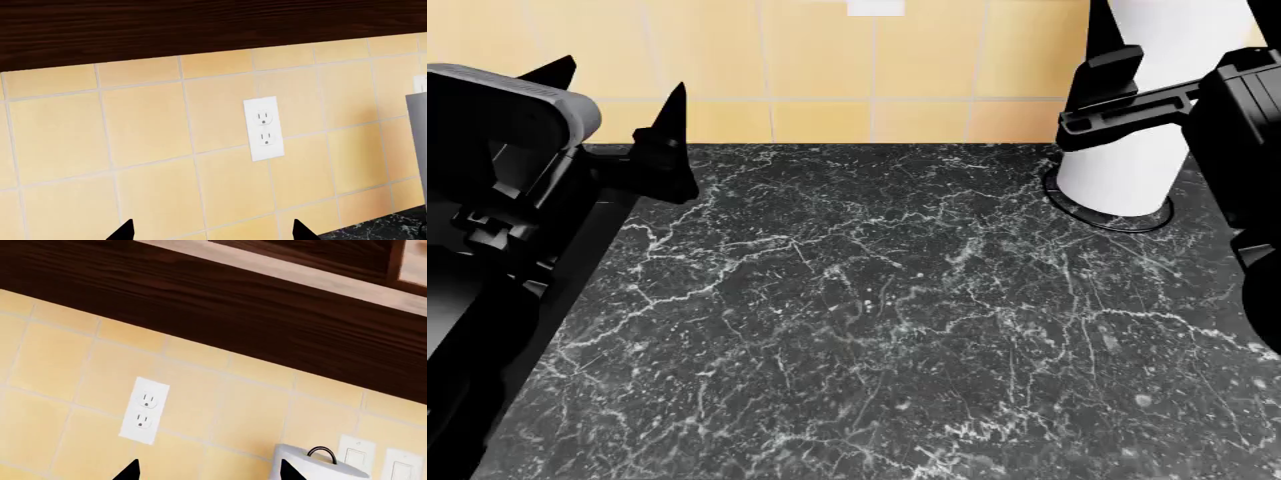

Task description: Pick and place the shaker into the drawer. Then close the cabinet.

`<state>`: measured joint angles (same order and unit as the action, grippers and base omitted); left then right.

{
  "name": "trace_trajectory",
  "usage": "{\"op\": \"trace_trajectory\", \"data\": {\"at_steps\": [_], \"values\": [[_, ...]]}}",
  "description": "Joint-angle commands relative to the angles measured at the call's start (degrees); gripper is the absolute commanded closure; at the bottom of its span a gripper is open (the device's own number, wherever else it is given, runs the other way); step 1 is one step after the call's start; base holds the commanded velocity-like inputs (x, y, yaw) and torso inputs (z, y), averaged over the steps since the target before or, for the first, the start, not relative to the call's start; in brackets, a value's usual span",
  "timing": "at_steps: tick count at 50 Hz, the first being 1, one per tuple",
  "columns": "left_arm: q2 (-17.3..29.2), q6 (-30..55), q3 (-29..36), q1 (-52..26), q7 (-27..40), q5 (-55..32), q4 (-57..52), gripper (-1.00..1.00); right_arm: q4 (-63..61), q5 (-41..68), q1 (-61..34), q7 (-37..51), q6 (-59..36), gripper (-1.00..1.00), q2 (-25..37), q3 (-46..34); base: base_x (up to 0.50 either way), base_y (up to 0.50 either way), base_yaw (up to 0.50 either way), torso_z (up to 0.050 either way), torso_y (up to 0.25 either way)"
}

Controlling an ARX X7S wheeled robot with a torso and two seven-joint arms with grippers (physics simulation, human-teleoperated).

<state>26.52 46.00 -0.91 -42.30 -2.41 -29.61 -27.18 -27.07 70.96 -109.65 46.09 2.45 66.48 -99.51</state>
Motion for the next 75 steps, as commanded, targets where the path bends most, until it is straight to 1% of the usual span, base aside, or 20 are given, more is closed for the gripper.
{"op": "trace_trajectory", "data": {"at_steps": [1,5,7,16,24,28,30,35,38,41,42,45,49,54,59,63,65,68,70,75], "values": [[-0.9,-1.5,-0.1,0.1,-0.9,0.1,3.0,-1.00,-0.2,-0.5,0.6,0.3,0.0,-1.00,0.1,0.1,0.00,0.50,0.00,0.000,0.000],[-1.0,-1.5,0.0,0.0,-0.8,0.1,3.1,-1.00,-0.3,-0.5,0.6,0.3,-0.1,-1.00,0.1,0.2,0.00,0.50,0.00,0.000,0.000],[-0.9,-1.6,0.0,-0.1,-0.8,0.1,3.1,-1.00,-0.3,-1.0,1.1,1.0,1.6,-1.00,0.5,0.8,0.00,0.50,0.00,0.000,0.000],[-0.6,-1.1,-0.7,0.3,-0.4,-0.6,2.0,-1.00,-0.4,-0.8,1.3,1.5,2.4,-1.00,0.8,1.5,0.00,0.00,0.00,0.000,0.000],[0.6,0.8,-3.7,1.1,0.9,-2.5,-1.6,-1.00,-0.9,-0.5,1.2,1.6,2.0,-1.00,1.0,1.8,0.00,0.00,0.00,0.000,0.000],[1.7,3.0,-7.8,1.9,2.8,-4.9,-7.0,-1.00,-1.3,-0.2,0.8,1.4,1.6,-1.00,1.3,2.1,0.00,0.00,0.00,0.000,0.000],[2.7,5.5,-10.6,2.1,3.9,-7.2,-10.6,-1.00,-1.2,-0.1,0.7,1.3,1.6,-1.00,1.3,2.2,0.00,0.00,0.00,0.000,0.000],[5.3,13.5,-19.9,0.5,7.8,-15.8,-19.6,-1.00,-0.3,0.0,1.1,1.2,1.9,-1.00,-0.1,2.5,0.00,0.00,0.00,0.000,0.000],[6.4,17.7,-23.9,-1.9,10.1,-20.8,-22.3,-1.00,0.2,0.1,1.3,1.1,2.0,-1.00,-0.8,2.5,0.00,0.00,0.00,0.000,0.000],[7.2,22.4,-26.2,-8.3,13.9,-27.2,-24.3,-1.00,0.4,0.3,1.7,1.1,2.2,-1.00,-1.1,2.6,0.00,0.00,0.00,0.000,0.000],[7.4,24.2,-26.7,-11.4,15.7,-30.0,-24.4,-1.00,0.4,0.3,1.8,1.1,2.3,-1.00,-1.2,2.6,0.00,0.00,0.00,0.000,0.000],[7.9,28.7,-26.3,-22.6,21.4,-38.0,-23.7,-1.00,0.3,0.3,2.2,1.1,2.7,-1.00,-1.0,2.6,0.00,0.00,0.00,0.000,0.000],[7.6,32.0,-24.0,-36.3,29.7,-46.9,-21.1,-1.00,0.2,0.2,2.7,1.2,3.4,-1.00,-0.6,2.7,0.00,0.00,0.00,0.000,0.000],[6.7,33.0,-19.8,-49.0,37.2,-53.4,-18.2,-1.00,0.3,0.1,3.3,1.1,4.4,-1.00,-0.1,3.0,0.00,0.00,0.00,0.000,0.000],[5.4,31.9,-16.8,-57.8,39.5,-53.7,-16.6,-1.00,-0.1,0.0,3.6,1.0,5.0,-1.00,0.9,3.2,0.00,0.00,0.00,0.000,0.000],[3.2,29.8,-14.1,-64.2,37.6,-50.7,-15.1,-1.00,-0.6,0.1,3.6,1.2,5.0,-1.00,1.6,3.4,0.00,0.00,0.00,0.000,0.000],[1.6,28.1,-12.6,-67.4,34.8,-49.3,-13.7,-1.00,-0.8,0.3,3.4,1.2,4.8,-1.00,1.9,3.5,0.00,0.00,0.00,0.007,0.000],[-2.1,21.4,-8.5,-72.3,25.1,-41.6,-10.6,-1.00,-1.0,0.4,3.2,1.3,4.5,-1.00,2.1,3.7,0.00,0.00,0.00,0.007,0.000],[-4.6,16.2,-4.4,-74.9,18.2,-35.6,-6.3,-1.00,-1.0,0.5,3.1,1.3,4.4,-1.00,1.9,3.8,0.00,0.00,0.00,0.005,0.000],[-11.2,2.3,2.5,-76.0,4.1,-24.4,7.7,-1.00,-1.2,0.4,3.6,1.8,4.9,-1.00,1.7,4.0,0.00,0.00,0.00,0.002,0.004]]}}
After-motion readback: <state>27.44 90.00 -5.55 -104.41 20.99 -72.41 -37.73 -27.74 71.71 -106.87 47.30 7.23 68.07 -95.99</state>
